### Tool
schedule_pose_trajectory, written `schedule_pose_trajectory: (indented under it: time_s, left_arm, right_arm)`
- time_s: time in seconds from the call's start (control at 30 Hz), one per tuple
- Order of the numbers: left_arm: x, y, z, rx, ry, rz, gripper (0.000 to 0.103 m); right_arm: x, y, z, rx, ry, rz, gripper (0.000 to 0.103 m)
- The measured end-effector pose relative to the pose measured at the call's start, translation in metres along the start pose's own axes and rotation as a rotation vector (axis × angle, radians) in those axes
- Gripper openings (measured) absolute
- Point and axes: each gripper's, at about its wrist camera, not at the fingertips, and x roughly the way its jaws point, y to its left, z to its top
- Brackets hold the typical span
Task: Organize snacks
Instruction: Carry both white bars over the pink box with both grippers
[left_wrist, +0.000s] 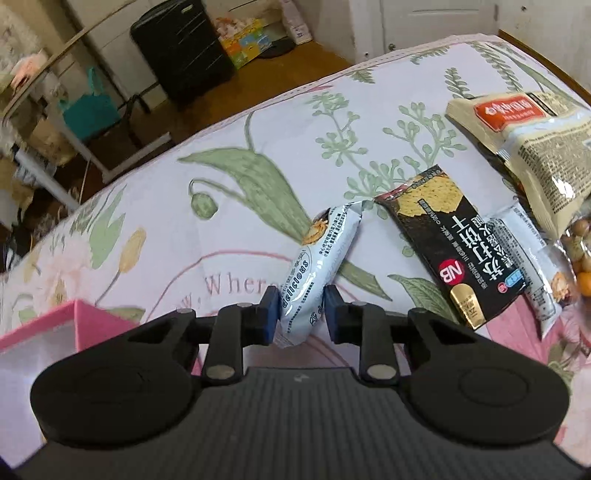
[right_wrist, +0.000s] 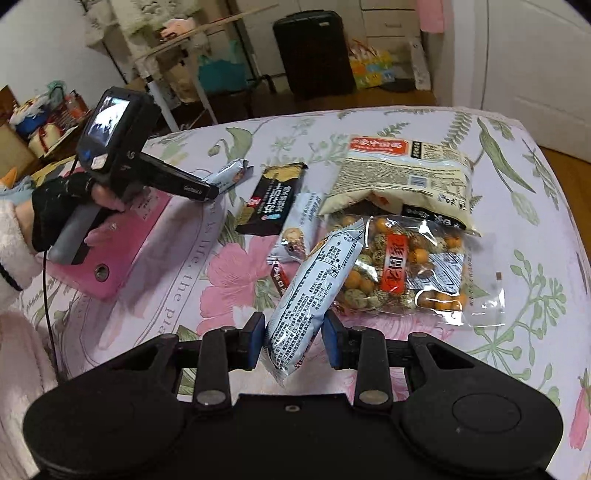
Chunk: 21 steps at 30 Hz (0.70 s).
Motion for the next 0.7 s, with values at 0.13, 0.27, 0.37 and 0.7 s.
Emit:
schedule_pose_trajectory:
  time_s: [0.13,0.27,0.37,0.7]
  left_arm:
    - [-0.012,0.000,-0.008,-0.015,0.011,-0.022,0.025]
    - [-0.032,-0.005,-0.020,-0.007,0.009,-0.062,0.025]
    - [-0.049,-0.012,-0.033,0.021,0.011,-0.096,0.025]
    - [-0.104,-0.016,-0.088,0.047,0.033,-0.198,0.025]
  right_arm:
    - [-0.004,0.002,-0.002,-0.011,-0.010,-0.001,0.038]
    - [-0.005,0.006,-0.004,-0.024,-0.012,-0.007,0.038]
    - [-0.005,0.013,-0.008,-0.037,-0.009,-0.010,0.038]
    - [-0.002,0.046,-0.027,-0.080,0.022,0.020,0.033]
